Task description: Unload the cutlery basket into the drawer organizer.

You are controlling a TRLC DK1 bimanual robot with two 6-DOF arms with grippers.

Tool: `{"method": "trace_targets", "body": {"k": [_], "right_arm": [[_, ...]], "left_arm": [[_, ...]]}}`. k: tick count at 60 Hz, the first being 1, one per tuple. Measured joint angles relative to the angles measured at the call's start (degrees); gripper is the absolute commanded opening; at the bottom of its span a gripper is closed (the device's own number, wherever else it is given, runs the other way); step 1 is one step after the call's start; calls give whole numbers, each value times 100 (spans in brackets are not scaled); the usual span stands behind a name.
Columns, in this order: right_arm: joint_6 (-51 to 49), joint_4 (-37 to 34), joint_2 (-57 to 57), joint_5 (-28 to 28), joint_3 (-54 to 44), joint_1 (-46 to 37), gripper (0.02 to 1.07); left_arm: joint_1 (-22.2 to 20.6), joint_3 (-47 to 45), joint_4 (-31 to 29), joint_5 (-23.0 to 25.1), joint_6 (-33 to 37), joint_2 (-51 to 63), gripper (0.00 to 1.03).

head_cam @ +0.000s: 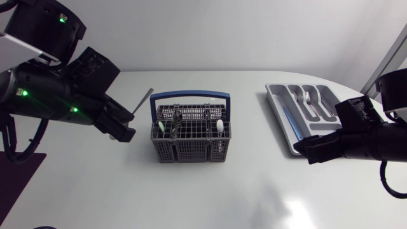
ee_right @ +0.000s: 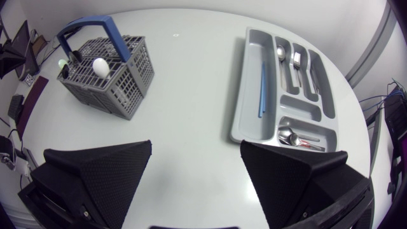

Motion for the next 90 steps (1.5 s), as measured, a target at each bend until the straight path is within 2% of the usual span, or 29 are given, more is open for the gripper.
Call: {"method": "trace_targets", "body": {"k": [15,25,38,57,66,73,80,90], "right_arm": [[-890,-339,-380,-979,42,160,102],[-1582,-472,-796,-1062,42,837,102],[-1967,-542,-874,-1062,39,1744,99],[-2201,-706,-817,-1255,39,3661,99],[-2332,-706,-448,-1574,46,3799,93],[-2396,-706,-107,-1779,122,3799,92],[-2409,-684,208,-1838,238,3895,85],[-2406,-531,629,-1853,304,4205,69]], "left_arm": [[-1252,-205,-57,-13,289,-61,4],[-1891,-256,-105,-15,542,109,4],[-2581,-297,-94,-9,809,575,4],[-3104,-297,-92,481,1147,960,4],[-3346,-297,-90,610,1239,1075,4],[-3453,-297,-90,634,1287,1137,4],[-3497,-297,-90,649,1305,1217,4],[-3532,-284,-90,651,1325,1349,4]]}}
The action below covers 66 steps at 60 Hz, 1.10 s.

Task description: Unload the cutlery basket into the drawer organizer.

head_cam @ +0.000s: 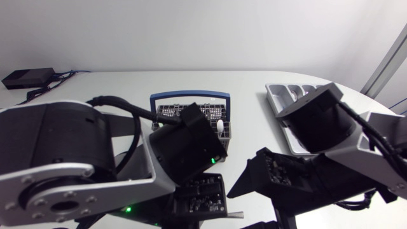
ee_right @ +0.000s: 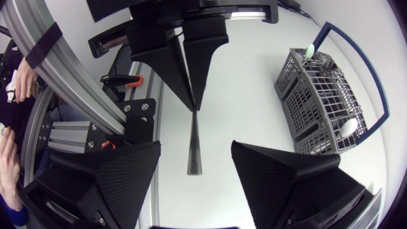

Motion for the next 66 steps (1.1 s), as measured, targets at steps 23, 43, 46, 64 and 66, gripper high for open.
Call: {"method": "trace_targets", "body": {"k": [23,43,46,64,66], "right_arm": [[66,332,302,-22,0,181,21],[70,376,308,63,-2,326,8],[85,376,310,63,-2,326,8],[85,385,321,57,-15,332,8],[85,382,332,48,-17,332,8]], "left_arm": [[-48,96,0,50,2,44,4],[-48,96,-4,68,-7,44,4],[-48,96,-4,68,-7,44,4],[-37,153,-22,68,-2,39,50],[-20,205,-17,68,-4,37,63]]}}
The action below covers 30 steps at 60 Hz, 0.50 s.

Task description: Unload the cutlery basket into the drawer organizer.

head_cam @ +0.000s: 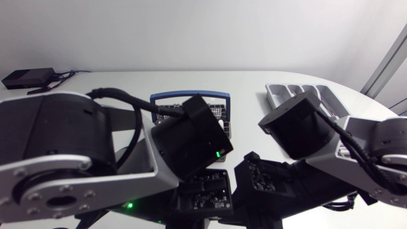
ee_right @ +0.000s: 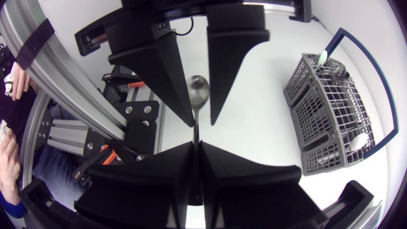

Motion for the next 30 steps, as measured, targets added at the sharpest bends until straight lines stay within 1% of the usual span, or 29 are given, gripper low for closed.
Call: {"method": "trace_targets", "body": {"k": [2,6,10,13,19,21,28,30], "right_arm": [[0,2,2,-7,-13,0,8],[0,2,9,-9,-46,0,8],[0,-2,13,-7,-66,0,8],[-2,-22,13,-11,-77,-2,8],[-87,-111,-22,-44,-151,-133,8],[-144,-173,-46,-79,-177,-227,8],[-540,-439,-188,-186,-273,-811,8],[-708,-551,-208,-308,-280,-1047,8]], "left_arm": [[33,50,0,0,0,0,70],[96,114,7,0,-15,-9,79],[155,131,11,-2,-44,-35,90],[243,153,13,0,-61,-63,92],[505,223,13,11,-203,-114,92],[608,260,13,17,-243,-131,95],[1172,385,107,63,-505,-306,97],[1329,404,153,87,-564,-372,97]]}}
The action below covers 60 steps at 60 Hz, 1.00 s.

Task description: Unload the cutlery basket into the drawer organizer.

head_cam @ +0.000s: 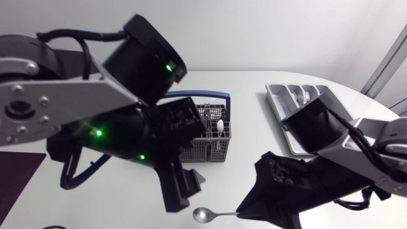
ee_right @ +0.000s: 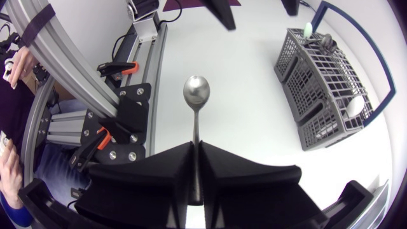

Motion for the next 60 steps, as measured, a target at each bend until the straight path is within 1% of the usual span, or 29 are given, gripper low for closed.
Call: {"method": "trace_targets", "body": {"k": [4,6,9,16,20,32,36,43,53,60], "right_arm": [[-470,-282,-28,-186,-11,-619,8],[-664,-389,-31,-251,-17,-846,8],[-1154,-636,-28,-380,-22,-1397,8],[-2100,-1003,-7,-501,-22,-2367,8],[-2586,-1097,116,-562,-22,-2870,8],[-4266,-1698,1003,-732,39,-4461,8],[-4752,-1943,1279,-748,188,-4876,8],[-5458,-2083,1814,-748,544,-5584,8],[-6081,-2087,2610,-717,1119,-6365,8],[-6284,-2061,3058,-590,1532,-6743,7]], "left_arm": [[297,28,114,83,-155,-127,97],[400,35,151,105,-234,-168,97],[531,35,201,109,-339,-223,98],[721,35,348,129,-533,-240,98],[828,33,411,144,-638,-240,98],[1150,33,684,144,-988,-240,98],[1200,22,728,144,-1008,-240,98],[1294,-92,772,144,-1029,-258,98],[1399,-240,815,122,-1132,-348,98],[1399,-326,883,76,-1132,-396,98]]}}
